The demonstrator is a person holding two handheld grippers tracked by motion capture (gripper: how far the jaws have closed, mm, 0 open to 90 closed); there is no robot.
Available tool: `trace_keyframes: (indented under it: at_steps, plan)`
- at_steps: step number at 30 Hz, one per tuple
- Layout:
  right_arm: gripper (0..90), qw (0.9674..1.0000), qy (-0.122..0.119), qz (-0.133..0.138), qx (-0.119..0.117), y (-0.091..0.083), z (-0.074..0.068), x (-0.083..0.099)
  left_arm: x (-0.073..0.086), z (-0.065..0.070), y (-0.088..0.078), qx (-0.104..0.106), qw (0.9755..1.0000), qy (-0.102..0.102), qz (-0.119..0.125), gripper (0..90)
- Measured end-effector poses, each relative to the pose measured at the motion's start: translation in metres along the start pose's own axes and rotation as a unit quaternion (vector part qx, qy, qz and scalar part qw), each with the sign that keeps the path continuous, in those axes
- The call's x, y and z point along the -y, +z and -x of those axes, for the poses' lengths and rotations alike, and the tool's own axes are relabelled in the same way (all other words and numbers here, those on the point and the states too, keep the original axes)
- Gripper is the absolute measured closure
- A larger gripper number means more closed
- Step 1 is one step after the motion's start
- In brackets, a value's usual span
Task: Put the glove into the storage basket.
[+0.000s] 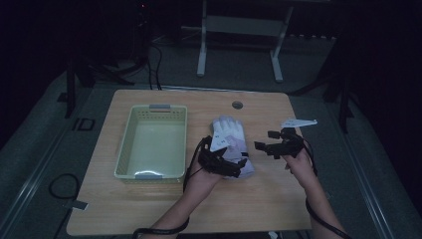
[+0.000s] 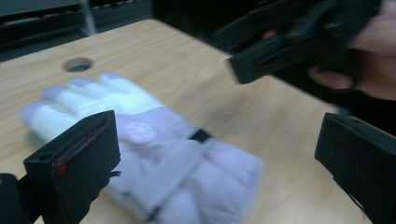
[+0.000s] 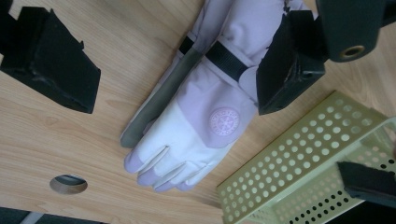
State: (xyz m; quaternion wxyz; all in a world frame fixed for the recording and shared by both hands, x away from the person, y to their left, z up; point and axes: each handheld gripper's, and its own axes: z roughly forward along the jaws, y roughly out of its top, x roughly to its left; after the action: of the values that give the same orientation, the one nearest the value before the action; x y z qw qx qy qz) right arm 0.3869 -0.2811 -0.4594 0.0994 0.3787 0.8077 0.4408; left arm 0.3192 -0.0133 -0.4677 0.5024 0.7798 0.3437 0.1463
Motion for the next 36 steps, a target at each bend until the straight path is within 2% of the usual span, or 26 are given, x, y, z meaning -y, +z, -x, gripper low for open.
trace_keyframes:
  at_steps: [1,2,3,6,8,10,11,12,13,14,15,17,20,23,24,25,26,27,29,32,33,34,35,36]
  plan:
    - [13.6,1.0000,-0.001,0.000,0.003,0.002,0.002,0.000,0.000,-0.006,0.006,-0.009,0.9996,-0.022,-0.012,5.9]
    - [13.6,1.0000,-0.001,0.000,0.003,0.002,0.002,0.000,0.000,-0.006,0.006,-0.009,0.9996,-0.022,-0.012,10.1]
    - [13.0,1.0000,0.002,-0.006,0.003,0.006,0.003,0.002,0.001,-0.008,0.007,-0.019,0.9993,-0.032,-0.006,12.4]
    - [11.3,0.9999,-0.006,-0.007,-0.004,0.011,0.004,0.005,0.002,-0.016,0.015,-0.043,0.9976,-0.053,-0.014,13.7]
    - [11.9,0.9999,-0.009,-0.012,0.001,0.015,0.005,0.006,0.002,-0.020,0.021,-0.063,0.9960,-0.059,-0.024,14.3]
    - [14.0,0.9998,-0.012,-0.017,0.004,0.017,0.005,0.005,0.001,-0.024,0.026,-0.076,0.9941,-0.067,-0.038,14.3]
    - [20.4,0.9992,-0.026,-0.019,0.023,0.023,0.006,0.004,0.001,-0.027,0.028,-0.082,0.9933,-0.070,-0.043,14.5]
    - [20.4,0.9992,-0.026,-0.019,0.023,0.023,0.006,0.004,0.001,-0.028,0.030,-0.086,0.9926,-0.070,-0.049,14.5]
    - [24.3,0.9986,-0.032,-0.020,0.037,0.028,0.007,0.001,0.000,-0.029,0.033,-0.088,0.9919,-0.071,-0.056,14.6]
    - [24.3,0.9986,-0.032,-0.020,0.037,0.028,0.007,0.001,-0.001,-0.031,0.036,-0.094,0.9909,-0.072,-0.065,14.6]
    - [27.7,0.9987,-0.030,-0.020,0.036,0.031,0.008,0.000,-0.001,-0.034,0.040,-0.101,0.9888,-0.081,-0.075,14.6]
    - [31.2,0.9986,-0.029,-0.025,0.036,0.044,0.009,-0.003,0.000,-0.038,0.045,-0.102,0.9866,-0.097,-0.083,15.5]
    - [32.5,0.9984,-0.029,-0.032,0.035,0.054,0.008,-0.002,0.002,-0.042,0.054,-0.112,0.9836,-0.096,-0.103,15.4]
    - [33.4,0.9991,-0.013,-0.035,0.022,0.067,0.006,0.001,0.005,-0.048,0.062,-0.105,0.9796,-0.122,-0.121,15.5]
    - [33.4,0.9991,-0.013,-0.035,0.022,0.067,0.006,0.001,0.007,-0.049,0.064,-0.112,0.9782,-0.121,-0.127,15.5]
    - [34.6,0.9988,-0.015,-0.041,0.020,0.070,0.005,0.003,0.010,-0.049,0.066,-0.118,0.9767,-0.121,-0.132,16.9]
    - [38.8,0.9978,-0.019,-0.060,0.022,0.076,0.003,0.008,0.014,-0.051,0.067,-0.116,0.9758,-0.127,-0.135,17.3]
    - [40.5,0.9975,-0.018,-0.065,0.022,0.078,0.002,0.010,0.019,-0.052,0.069,-0.114,0.9742,-0.135,-0.140,17.3]
    - [44.1,0.9971,-0.015,-0.073,0.013,0.083,0.002,0.014,0.026,-0.054,0.073,-0.109,0.9727,-0.142,-0.147,17.2]
    - [47.0,0.9964,-0.013,-0.084,0.008,0.088,0.002,0.018,0.034,-0.055,0.078,-0.103,0.9719,-0.147,-0.152,17.3]
    - [42.1,0.9953,-0.012,-0.095,0.013,0.092,0.003,0.023,0.037,-0.056,0.080,-0.101,0.9717,-0.148,-0.154,17.3]
    - [40.5,0.9949,-0.005,-0.100,0.010,0.093,0.005,0.024,0.042,-0.059,0.083,-0.092,0.9710,-0.156,-0.156,17.2]
    - [38.9,0.9946,0.003,-0.104,0.007,0.095,0.008,0.026,0.042,-0.059,0.083,-0.092,0.9710,-0.156,-0.156,17.2]
    - [38.9,0.9946,0.003,-0.104,0.007,0.095,0.008,0.026,0.043,-0.060,0.084,-0.087,0.9710,-0.159,-0.155,17.2]
